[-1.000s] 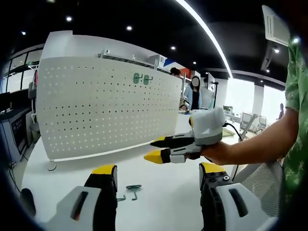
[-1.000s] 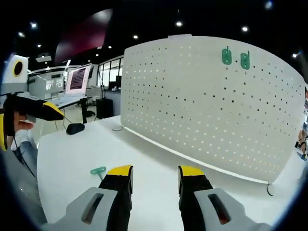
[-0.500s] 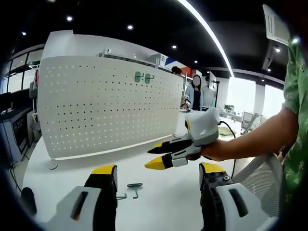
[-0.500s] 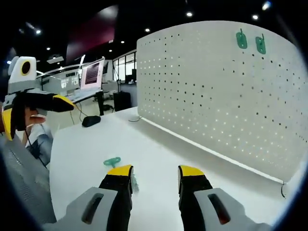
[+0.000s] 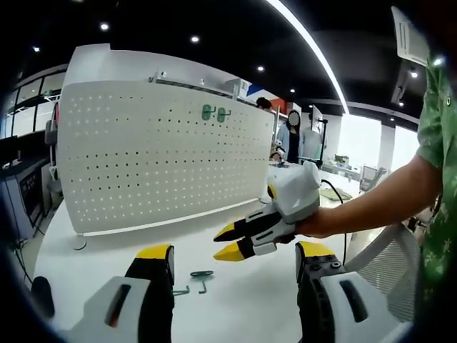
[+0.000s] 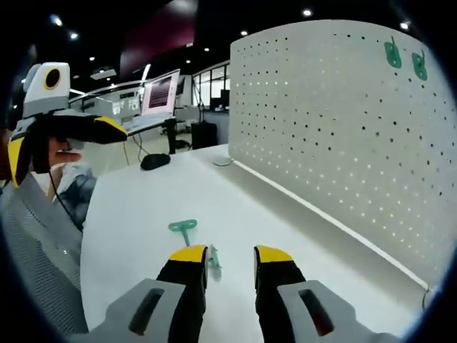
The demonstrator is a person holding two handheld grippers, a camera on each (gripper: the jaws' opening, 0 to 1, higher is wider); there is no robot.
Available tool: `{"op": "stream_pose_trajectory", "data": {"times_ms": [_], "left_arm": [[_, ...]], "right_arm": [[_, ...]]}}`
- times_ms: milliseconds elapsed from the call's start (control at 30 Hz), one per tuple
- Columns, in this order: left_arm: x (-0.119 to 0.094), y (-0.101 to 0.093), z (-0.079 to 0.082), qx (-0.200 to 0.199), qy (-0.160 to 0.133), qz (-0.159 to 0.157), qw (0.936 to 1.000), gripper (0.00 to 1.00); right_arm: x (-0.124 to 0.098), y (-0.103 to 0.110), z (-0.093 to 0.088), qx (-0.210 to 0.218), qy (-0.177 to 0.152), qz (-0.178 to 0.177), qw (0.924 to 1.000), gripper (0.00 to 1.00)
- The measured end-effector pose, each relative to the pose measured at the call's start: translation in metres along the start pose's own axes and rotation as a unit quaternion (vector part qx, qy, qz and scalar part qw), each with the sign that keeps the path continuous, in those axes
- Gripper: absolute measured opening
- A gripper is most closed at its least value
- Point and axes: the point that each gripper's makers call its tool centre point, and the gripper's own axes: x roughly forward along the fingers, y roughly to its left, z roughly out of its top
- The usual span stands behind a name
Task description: Insert the hook assembly into the mounting plate slot until the hook locks in place.
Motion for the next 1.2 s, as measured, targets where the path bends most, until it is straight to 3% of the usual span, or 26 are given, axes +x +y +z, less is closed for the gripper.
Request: {"op": "stream_pose_trajectory", "data": {"times_ms": [233,500,1200], "left_arm": [[0.0,0.002,-0.003,-0.002,0.003,0.003,1.0,0.71],[-0.002,0.003,-0.005,-0.003,0.01,0.006,0.9999,0.71],[0.0,0.009,-0.024,-0.016,0.049,0.018,0.9985,0.7]], "right_arm": [[0.009,0.009,-0.009,-0.016,0.019,0.017,0.9995,0.17],[0.018,0.017,-0.014,-0.032,0.034,0.033,0.9984,0.16],[0.027,0.021,-0.028,-0.061,0.067,0.04,0.9951,0.12]]}}
